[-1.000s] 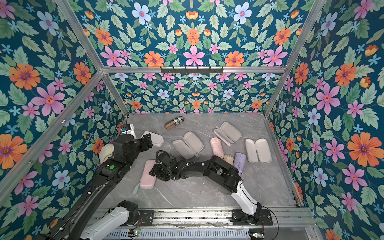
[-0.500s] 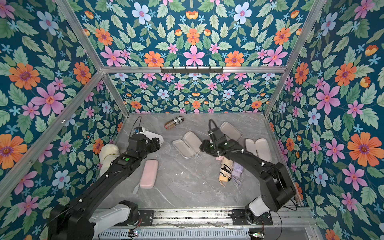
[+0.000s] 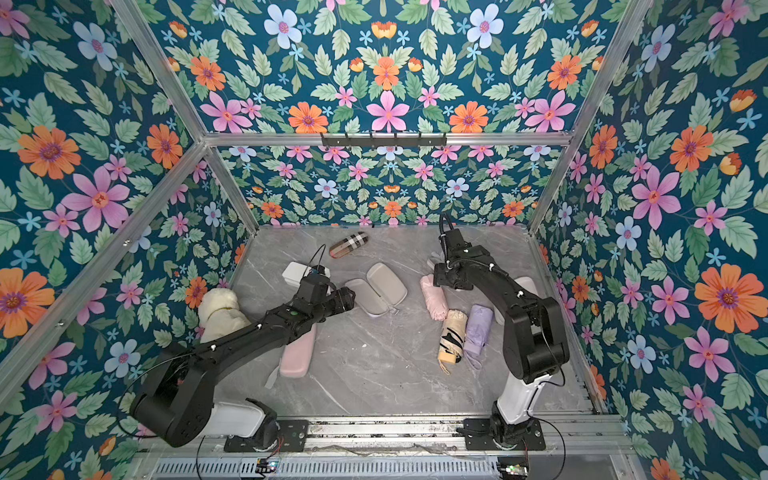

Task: Put umbrellas into zippered umbrella sleeves
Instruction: Pick up the umbrella from the center of the board.

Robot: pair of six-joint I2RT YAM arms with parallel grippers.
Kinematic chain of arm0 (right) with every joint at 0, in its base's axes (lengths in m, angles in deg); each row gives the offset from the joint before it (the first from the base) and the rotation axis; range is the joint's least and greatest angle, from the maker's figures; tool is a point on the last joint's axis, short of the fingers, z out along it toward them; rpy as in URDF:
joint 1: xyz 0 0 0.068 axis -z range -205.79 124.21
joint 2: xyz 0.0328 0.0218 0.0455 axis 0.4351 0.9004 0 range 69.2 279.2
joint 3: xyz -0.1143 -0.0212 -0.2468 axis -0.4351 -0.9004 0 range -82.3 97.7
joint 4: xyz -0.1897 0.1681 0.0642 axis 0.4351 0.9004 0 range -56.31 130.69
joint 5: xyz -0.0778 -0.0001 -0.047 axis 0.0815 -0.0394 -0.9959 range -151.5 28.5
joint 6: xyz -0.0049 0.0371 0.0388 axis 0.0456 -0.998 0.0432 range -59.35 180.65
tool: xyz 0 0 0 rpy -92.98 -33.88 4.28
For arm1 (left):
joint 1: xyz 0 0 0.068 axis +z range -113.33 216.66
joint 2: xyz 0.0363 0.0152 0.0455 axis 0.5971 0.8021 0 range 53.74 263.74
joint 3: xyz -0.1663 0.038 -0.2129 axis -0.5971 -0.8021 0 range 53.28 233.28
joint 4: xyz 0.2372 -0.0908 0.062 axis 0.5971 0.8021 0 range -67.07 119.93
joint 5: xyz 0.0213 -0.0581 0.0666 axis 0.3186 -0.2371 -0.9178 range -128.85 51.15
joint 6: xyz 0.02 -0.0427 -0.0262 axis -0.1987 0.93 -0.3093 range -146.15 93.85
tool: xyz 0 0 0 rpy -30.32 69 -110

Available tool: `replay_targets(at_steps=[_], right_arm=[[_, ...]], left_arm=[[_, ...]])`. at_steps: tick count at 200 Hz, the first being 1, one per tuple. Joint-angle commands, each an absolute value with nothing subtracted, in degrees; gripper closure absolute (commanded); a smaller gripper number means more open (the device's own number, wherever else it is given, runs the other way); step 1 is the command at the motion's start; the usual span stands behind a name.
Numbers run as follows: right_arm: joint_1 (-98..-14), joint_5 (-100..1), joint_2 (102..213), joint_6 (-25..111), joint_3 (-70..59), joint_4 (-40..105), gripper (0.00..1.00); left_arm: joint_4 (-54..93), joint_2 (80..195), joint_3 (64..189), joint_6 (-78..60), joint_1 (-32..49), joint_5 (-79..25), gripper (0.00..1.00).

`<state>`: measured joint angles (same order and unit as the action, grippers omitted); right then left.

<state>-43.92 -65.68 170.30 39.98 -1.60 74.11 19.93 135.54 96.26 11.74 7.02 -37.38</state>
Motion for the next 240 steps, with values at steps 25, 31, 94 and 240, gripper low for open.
replay_targets(at_steps=[25, 31, 94, 240], right_arm=[[-45.08, -61.93, 172.59, 41.45, -2.19, 76.38, 0.21], [-45.08, -61.89, 172.69, 41.49, -2.18, 76.82, 0.21], [-42.37, -70.92, 159.49, 31.44, -13.08, 82.48, 0.23], [-30.45, -66.57, 165.61, 29.63, -21.91, 71.22, 0.21]], left_arm=[[15.32, 141.95, 98.94, 14.09, 7.45, -32.5, 0.16], [14.84, 142.86, 99.21, 14.31, 7.69, -31.75, 0.16], [11.0, 148.76, 100.08, 15.56, 8.27, -29.18, 0.2], [2.12, 154.68, 96.96, 18.31, 10.03, -25.08, 0.42]])
